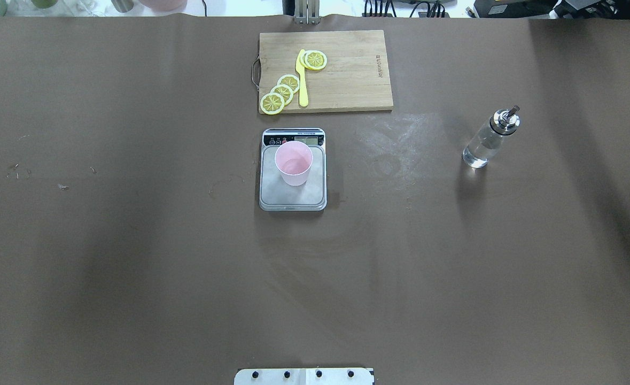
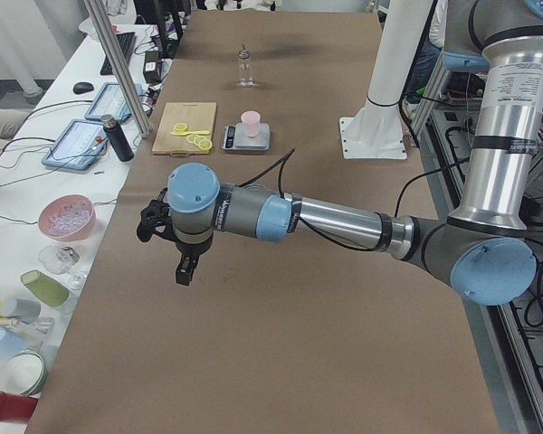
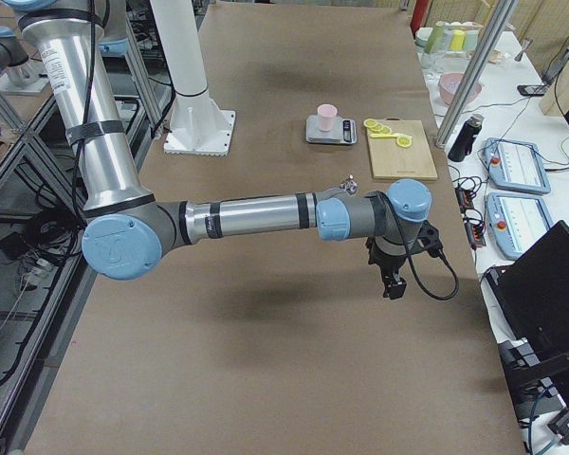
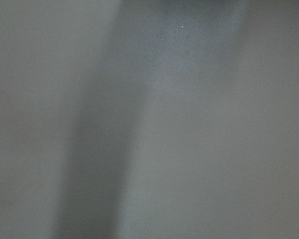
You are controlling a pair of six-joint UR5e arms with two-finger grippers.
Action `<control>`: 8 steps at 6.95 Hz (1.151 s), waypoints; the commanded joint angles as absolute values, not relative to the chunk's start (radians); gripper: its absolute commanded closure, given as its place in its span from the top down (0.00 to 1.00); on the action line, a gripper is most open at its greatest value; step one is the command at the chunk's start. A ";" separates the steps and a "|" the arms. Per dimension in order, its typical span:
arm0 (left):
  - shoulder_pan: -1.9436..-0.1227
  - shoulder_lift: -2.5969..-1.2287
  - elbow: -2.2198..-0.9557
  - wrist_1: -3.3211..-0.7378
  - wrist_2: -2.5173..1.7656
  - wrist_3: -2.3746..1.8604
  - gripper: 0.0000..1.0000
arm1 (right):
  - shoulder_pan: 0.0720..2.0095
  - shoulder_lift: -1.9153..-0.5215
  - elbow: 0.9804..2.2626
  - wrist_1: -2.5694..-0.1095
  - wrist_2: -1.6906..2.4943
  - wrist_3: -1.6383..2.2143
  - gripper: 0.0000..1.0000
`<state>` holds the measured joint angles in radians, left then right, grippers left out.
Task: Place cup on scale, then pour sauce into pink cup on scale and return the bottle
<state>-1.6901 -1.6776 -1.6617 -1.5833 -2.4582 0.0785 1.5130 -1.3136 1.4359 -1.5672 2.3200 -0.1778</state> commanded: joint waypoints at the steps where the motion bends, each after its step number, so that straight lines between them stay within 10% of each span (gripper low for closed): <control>1: -1.700 -1.640 -1.680 -1.591 -2.462 0.087 0.97 | 1.514 -1.376 1.433 -1.562 2.319 -0.206 1.00; 8: -1.700 -1.572 -1.718 -1.595 -2.464 0.089 0.97 | 1.536 -1.474 1.442 -1.395 2.341 -0.198 1.00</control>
<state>-1.6997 -1.5730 -1.7162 -1.5948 -2.4630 0.0889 1.5339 -1.4782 1.4390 -1.4345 2.3469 -0.1988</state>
